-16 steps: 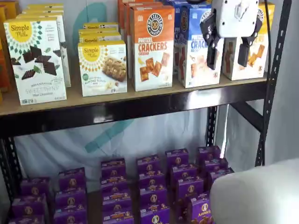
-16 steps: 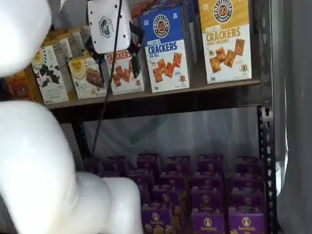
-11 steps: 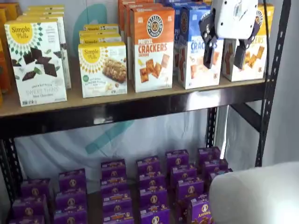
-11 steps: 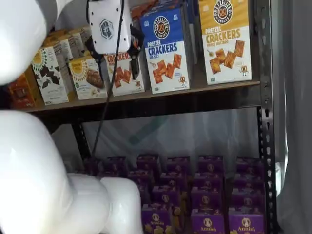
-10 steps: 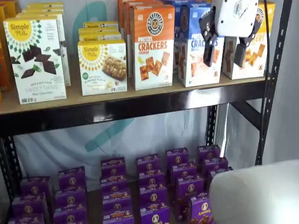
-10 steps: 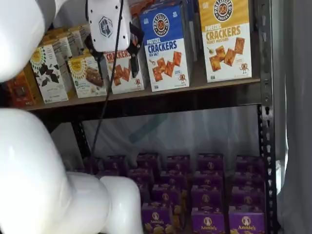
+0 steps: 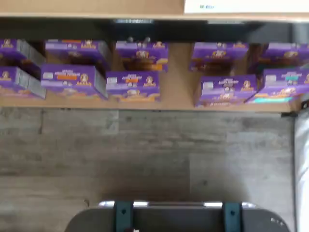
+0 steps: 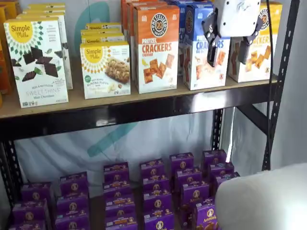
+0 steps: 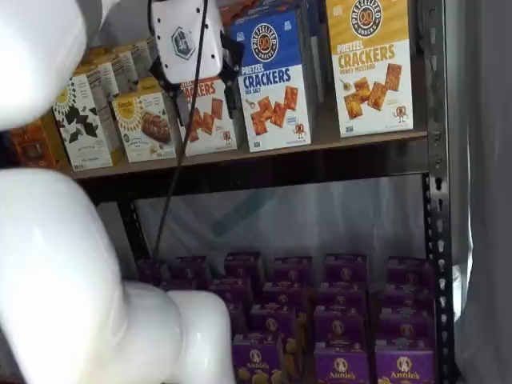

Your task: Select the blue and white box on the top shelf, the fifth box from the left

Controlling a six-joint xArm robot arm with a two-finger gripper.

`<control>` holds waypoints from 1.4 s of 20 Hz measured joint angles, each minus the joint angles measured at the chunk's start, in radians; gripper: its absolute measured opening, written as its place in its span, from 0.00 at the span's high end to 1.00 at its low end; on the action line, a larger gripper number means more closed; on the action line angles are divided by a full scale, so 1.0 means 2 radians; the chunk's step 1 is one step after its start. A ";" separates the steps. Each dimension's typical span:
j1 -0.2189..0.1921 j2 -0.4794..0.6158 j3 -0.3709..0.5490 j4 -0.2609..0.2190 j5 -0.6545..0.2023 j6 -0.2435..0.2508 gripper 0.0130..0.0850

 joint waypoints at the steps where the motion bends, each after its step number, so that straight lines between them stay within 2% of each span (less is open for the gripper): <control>1: -0.001 0.005 -0.002 -0.003 -0.010 -0.002 0.00; 5: -0.017 0.035 -0.020 -0.008 -0.053 -0.018 0.00; 9: -0.035 0.064 -0.043 -0.007 -0.076 -0.035 0.00; 15: -0.054 0.105 -0.080 -0.003 -0.084 -0.054 0.00; 20: -0.068 0.126 -0.100 0.011 -0.088 -0.066 0.00; 28: -0.073 0.138 -0.112 0.018 -0.089 -0.070 0.00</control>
